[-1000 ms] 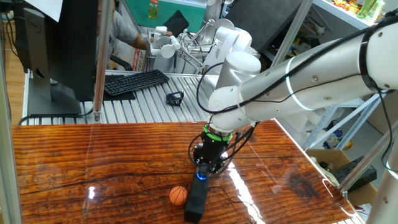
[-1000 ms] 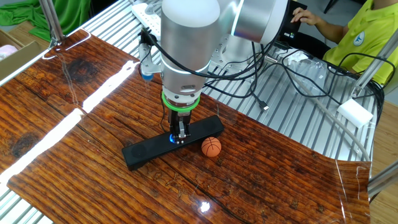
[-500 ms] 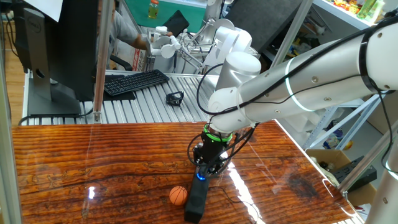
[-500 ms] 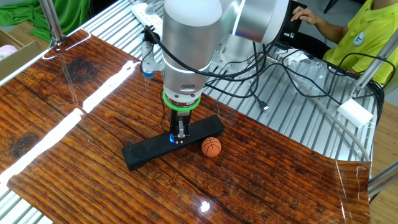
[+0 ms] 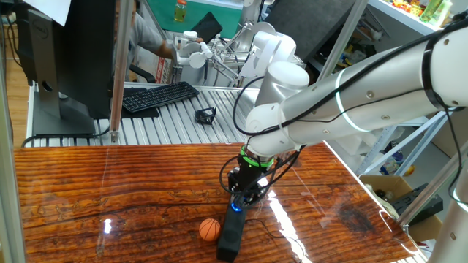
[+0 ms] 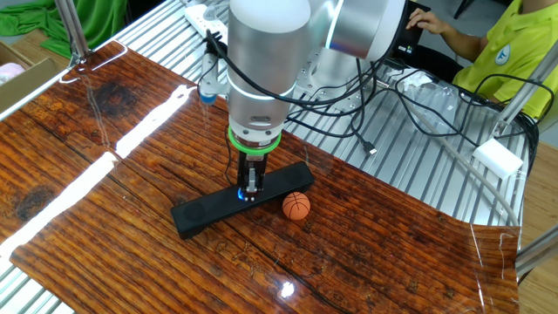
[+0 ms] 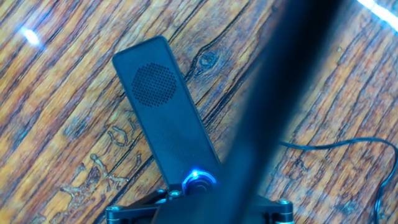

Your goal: Turn the knob to increase the volume of the speaker

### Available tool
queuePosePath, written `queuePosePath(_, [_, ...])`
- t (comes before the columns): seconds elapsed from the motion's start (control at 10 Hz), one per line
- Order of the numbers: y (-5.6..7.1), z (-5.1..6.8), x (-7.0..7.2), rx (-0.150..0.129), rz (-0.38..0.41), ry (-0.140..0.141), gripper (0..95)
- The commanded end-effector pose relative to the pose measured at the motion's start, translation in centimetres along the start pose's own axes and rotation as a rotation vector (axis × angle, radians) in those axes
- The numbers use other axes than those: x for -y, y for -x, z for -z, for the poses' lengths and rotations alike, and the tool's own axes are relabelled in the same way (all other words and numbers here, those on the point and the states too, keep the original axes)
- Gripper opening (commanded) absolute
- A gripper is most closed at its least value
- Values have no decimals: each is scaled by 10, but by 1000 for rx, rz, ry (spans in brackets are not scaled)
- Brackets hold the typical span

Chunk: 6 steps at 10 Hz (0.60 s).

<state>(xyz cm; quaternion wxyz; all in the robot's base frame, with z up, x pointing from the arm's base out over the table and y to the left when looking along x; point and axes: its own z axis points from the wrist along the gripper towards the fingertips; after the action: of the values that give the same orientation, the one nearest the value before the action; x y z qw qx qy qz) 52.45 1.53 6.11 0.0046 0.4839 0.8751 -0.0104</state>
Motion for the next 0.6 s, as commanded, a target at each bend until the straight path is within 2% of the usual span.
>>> queuePosePath(0.1, [0,-1,0,2,-23,8,0])
queuePosePath(0.6, [0,-3,0,6,-85,23,0])
